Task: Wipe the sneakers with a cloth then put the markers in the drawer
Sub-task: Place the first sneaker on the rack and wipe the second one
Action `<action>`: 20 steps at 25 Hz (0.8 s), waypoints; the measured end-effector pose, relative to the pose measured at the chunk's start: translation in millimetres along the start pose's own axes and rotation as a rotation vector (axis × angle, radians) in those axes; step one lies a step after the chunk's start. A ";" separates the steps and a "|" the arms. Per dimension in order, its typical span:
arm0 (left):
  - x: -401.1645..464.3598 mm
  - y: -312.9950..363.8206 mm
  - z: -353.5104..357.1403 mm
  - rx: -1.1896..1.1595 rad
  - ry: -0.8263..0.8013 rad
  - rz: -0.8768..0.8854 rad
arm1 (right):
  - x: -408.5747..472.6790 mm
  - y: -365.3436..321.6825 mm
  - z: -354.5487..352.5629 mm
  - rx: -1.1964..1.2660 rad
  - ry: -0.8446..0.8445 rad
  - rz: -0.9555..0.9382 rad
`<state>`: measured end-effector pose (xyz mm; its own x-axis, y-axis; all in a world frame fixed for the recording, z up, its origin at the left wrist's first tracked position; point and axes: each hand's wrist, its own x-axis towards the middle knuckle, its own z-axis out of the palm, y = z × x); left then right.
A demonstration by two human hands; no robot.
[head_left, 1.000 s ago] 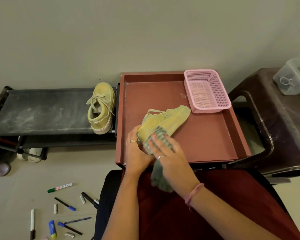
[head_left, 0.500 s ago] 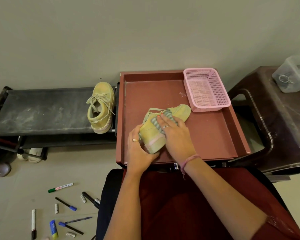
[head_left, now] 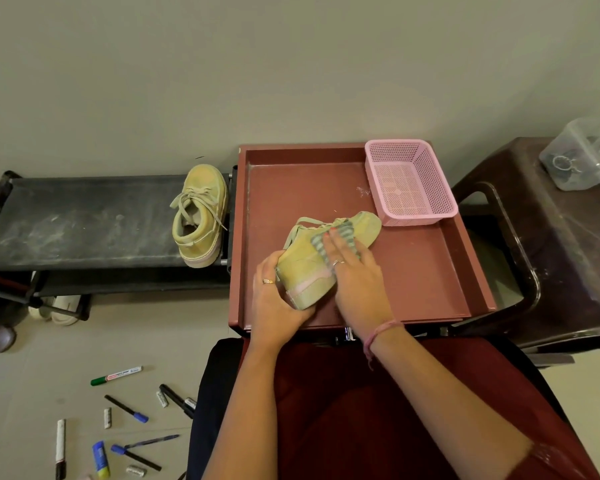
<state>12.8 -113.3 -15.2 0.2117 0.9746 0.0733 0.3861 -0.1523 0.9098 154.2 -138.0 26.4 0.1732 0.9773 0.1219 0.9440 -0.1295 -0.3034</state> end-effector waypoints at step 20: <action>5.5 -13.7 -5.1 0.153 -0.056 0.041 | -18.0 30.5 7.6 -0.016 -0.172 -0.078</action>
<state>4.2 -105.0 -25.1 0.2779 0.9571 0.0821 0.5075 -0.2188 0.8334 177.7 -158.3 7.8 0.0500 0.9986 -0.0197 0.9572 -0.0535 -0.2844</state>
